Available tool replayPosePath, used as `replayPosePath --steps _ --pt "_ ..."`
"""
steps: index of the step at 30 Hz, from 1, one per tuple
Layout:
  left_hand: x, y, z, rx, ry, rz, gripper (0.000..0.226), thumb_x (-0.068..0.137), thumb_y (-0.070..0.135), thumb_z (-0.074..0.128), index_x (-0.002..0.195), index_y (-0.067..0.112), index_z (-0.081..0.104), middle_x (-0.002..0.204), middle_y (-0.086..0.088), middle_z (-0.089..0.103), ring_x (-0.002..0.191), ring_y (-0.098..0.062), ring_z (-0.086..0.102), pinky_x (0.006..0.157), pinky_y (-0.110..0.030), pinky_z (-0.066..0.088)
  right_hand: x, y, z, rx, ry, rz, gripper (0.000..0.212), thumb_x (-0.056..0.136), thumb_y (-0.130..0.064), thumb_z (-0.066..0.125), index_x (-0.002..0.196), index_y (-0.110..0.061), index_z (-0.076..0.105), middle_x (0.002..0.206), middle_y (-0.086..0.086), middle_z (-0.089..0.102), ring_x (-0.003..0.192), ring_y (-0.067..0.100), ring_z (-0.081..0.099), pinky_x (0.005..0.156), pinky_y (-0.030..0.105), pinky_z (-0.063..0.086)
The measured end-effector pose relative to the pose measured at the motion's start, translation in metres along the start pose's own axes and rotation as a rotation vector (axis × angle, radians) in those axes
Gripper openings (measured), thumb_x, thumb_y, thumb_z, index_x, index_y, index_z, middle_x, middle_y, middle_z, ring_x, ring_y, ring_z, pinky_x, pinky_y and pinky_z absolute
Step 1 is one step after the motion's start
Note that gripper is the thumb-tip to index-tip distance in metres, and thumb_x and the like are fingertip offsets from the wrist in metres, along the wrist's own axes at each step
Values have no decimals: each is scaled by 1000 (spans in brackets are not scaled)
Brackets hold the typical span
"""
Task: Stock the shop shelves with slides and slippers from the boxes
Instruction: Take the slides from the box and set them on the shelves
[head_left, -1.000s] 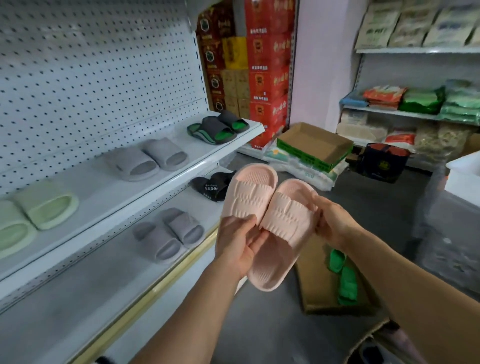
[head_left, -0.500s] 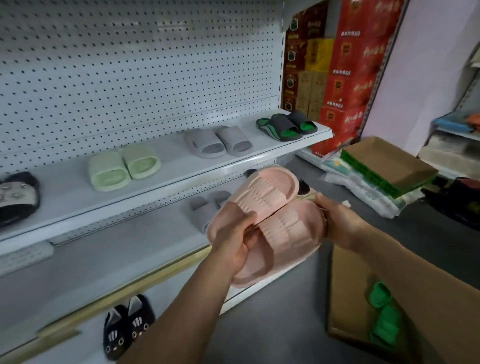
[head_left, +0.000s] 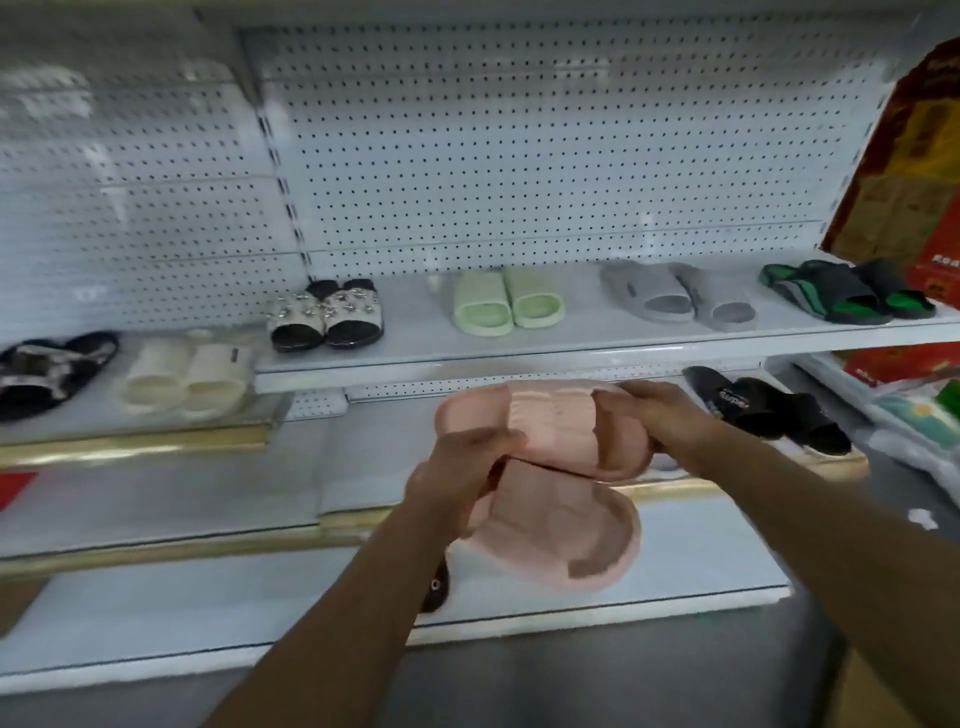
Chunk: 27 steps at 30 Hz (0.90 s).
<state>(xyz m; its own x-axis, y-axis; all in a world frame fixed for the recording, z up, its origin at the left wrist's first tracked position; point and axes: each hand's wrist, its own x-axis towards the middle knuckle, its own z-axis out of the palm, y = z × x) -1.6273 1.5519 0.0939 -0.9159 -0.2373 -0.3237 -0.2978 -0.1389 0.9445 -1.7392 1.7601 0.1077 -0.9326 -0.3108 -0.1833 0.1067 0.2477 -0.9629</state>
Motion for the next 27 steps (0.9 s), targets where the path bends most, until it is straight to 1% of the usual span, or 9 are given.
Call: replayPosePath --steps 3,8,11,13,16,20,23,25,27 --pt "-9 2 -85 126 18 85 24 76 17 79 100 13 77 91 -11 75 81 -21 69 82 -32 58 16 -11 82 -104 -14 -16 36 84 -21 72 92 12 62 79 17 62 70 24 59 65 32 45" --pt "-25 8 -235 361 116 180 53 65 15 81 114 31 67 115 2 69 94 -14 65 86 -28 53 27 -27 235 -24 -34 44 9 85 -9 66 80 -1 65 77 14 62 67 24 59 61 29 44" --pt "-27 7 -322 442 289 176 69 47 37 84 108 48 54 122 7 57 108 -24 62 97 -46 51 31 -34 314 89 -38 101 8 89 -11 64 90 -3 64 87 17 67 73 27 64 62 30 49" --pt "-30 9 -368 505 377 171 72 49 39 88 111 42 52 116 7 57 104 -22 63 97 -45 51 32 -34 360 159 -40 139 11 92 -13 61 95 -2 61 88 16 66 75 28 64 59 31 50" --pt "-39 17 -421 505 480 185 60 65 14 89 113 18 55 97 2 61 82 -13 63 87 -33 55 31 -34 421 216 -52 174 19 93 -17 60 102 -1 60 87 14 66 75 27 63 53 29 49" --pt "-45 19 -486 407 416 209 50 70 -3 82 112 5 57 95 -11 66 81 -19 63 70 -29 57 32 -40 485 226 -101 215 33 91 -23 63 113 1 61 107 20 67 97 36 65 86 51 54" --pt "-44 24 -525 408 389 235 45 74 -7 77 113 4 58 101 -15 68 79 -18 62 60 -19 55 38 -51 524 229 -131 220 30 92 -25 61 113 -5 62 111 18 66 100 35 63 93 52 51" --pt "-40 29 -547 411 397 276 43 75 -9 76 113 4 60 101 -14 68 74 -15 61 58 -17 55 44 -59 549 252 -152 221 27 93 -31 60 110 -10 63 109 13 67 96 32 62 85 45 52" --pt "-34 34 -570 436 415 307 38 75 -7 77 107 7 64 100 -9 69 70 -10 61 60 -16 54 52 -67 574 268 -187 215 29 94 -37 58 107 -12 63 97 8 66 82 25 59 64 33 49"
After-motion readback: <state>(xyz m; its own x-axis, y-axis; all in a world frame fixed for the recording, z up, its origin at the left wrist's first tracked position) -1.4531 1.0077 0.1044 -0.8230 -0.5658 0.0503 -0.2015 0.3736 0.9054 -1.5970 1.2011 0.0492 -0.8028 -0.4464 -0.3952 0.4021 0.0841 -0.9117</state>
